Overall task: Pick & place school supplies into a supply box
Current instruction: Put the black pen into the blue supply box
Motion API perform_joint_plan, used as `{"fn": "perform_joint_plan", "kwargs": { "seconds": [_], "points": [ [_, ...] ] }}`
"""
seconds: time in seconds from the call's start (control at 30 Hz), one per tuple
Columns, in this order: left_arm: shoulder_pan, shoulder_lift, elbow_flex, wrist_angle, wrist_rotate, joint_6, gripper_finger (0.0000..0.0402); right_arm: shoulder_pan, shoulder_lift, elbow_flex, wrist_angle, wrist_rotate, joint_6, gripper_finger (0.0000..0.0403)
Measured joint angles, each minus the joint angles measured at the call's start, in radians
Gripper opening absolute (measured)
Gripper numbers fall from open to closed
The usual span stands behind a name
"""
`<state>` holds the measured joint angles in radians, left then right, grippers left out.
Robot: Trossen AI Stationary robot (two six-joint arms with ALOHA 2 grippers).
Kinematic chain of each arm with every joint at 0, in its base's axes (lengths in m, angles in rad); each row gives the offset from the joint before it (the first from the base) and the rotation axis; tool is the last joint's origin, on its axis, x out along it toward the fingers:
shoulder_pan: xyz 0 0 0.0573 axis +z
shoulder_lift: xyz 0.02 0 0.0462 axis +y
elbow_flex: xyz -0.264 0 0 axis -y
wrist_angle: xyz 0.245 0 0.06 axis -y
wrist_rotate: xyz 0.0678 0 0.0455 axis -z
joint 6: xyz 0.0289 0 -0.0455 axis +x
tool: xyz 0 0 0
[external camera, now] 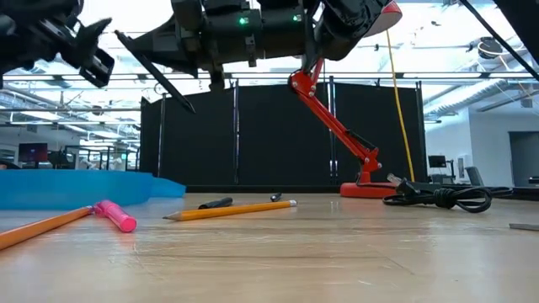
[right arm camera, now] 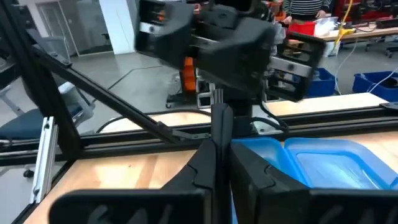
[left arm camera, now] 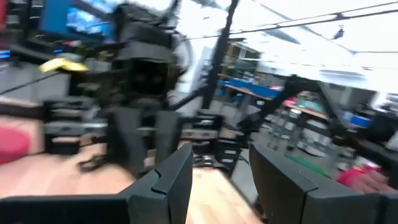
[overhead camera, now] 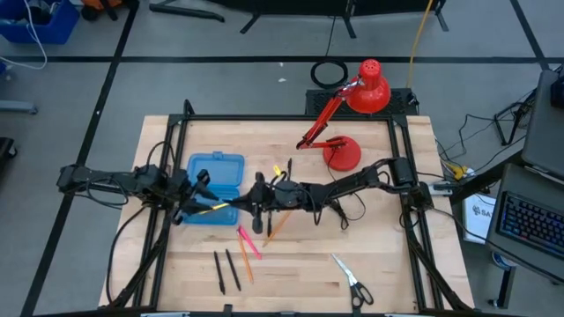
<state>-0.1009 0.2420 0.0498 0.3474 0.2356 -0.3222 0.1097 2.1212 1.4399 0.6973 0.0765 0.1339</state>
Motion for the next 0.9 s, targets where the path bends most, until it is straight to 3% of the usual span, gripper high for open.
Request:
{"fn": "perform_joint_plan", "kwargs": {
  "seconds": [0.2,0.9],
  "points": [
    [0.0,0.0,0.0,-0.053,-0.133,0.04,0.0161,0.008,0.0,0.0,0.004,0.044,-0.024,0.0014],
    [0.0,0.047,0.0,-0.047,-0.254,0.109,0.0161,-0.038,0.0,0.038,0.017,0.0,0.024,0.0014]
  ]
}}
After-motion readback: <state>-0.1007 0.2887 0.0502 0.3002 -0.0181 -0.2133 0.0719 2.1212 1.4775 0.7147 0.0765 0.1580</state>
